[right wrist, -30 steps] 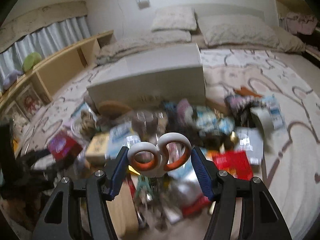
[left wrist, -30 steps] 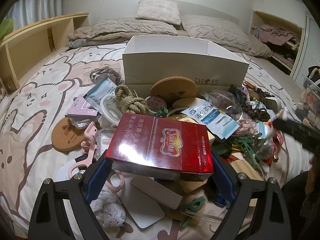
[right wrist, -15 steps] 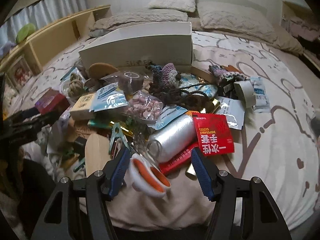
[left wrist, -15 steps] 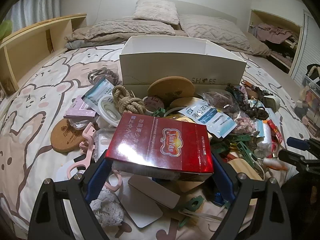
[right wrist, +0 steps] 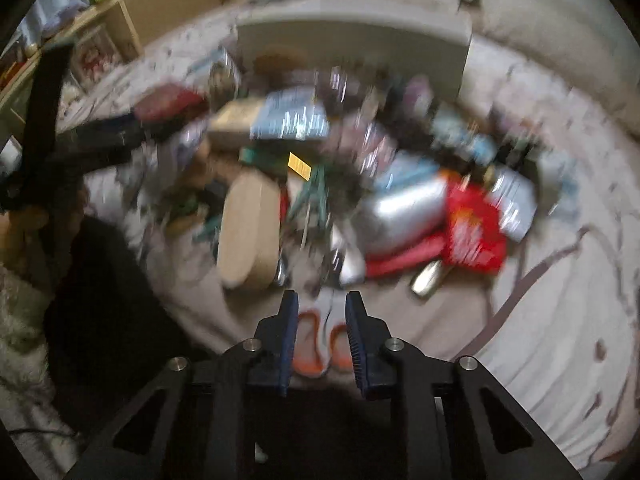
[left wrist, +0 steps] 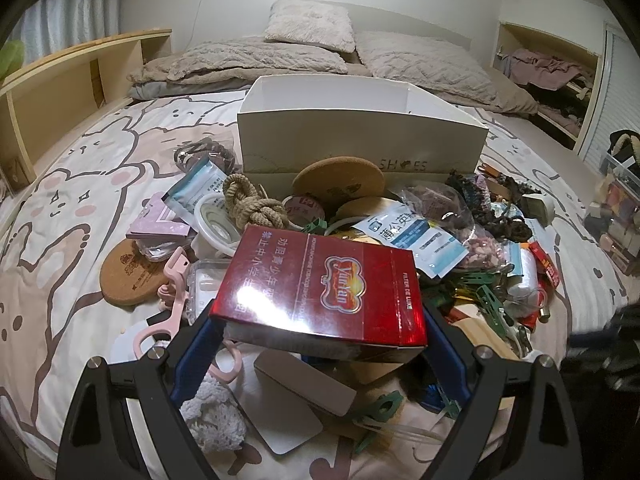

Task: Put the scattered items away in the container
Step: 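Close the right gripper on the orange-handled scissors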

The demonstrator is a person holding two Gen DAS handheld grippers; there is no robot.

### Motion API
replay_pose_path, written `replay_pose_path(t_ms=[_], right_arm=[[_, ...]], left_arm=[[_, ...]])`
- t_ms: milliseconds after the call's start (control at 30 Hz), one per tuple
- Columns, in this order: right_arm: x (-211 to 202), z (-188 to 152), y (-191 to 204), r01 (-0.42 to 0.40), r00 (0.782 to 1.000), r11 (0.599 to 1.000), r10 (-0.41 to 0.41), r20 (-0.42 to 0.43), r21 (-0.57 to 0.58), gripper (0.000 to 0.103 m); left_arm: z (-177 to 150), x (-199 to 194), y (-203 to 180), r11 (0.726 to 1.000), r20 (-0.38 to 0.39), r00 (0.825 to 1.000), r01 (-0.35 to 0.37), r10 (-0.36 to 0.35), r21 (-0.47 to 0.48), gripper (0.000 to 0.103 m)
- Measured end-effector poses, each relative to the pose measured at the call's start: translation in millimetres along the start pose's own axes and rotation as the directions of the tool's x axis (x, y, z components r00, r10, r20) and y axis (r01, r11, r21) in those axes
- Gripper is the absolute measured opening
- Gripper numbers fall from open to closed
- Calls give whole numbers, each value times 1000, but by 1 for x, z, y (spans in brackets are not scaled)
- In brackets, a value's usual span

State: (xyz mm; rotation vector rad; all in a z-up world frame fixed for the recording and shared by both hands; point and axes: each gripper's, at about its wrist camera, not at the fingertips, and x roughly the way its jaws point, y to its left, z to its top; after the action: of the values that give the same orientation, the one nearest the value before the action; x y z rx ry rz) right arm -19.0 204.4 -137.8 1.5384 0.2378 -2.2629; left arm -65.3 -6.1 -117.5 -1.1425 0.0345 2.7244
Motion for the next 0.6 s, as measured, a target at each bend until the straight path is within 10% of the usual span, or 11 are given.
replay_pose_path(t_ms=[600], right_arm=[[49, -9, 2, 46, 995, 996, -38, -96, 79, 23]], left_arm=[[-1, -4, 5, 999, 14, 999, 34, -34, -11, 93]])
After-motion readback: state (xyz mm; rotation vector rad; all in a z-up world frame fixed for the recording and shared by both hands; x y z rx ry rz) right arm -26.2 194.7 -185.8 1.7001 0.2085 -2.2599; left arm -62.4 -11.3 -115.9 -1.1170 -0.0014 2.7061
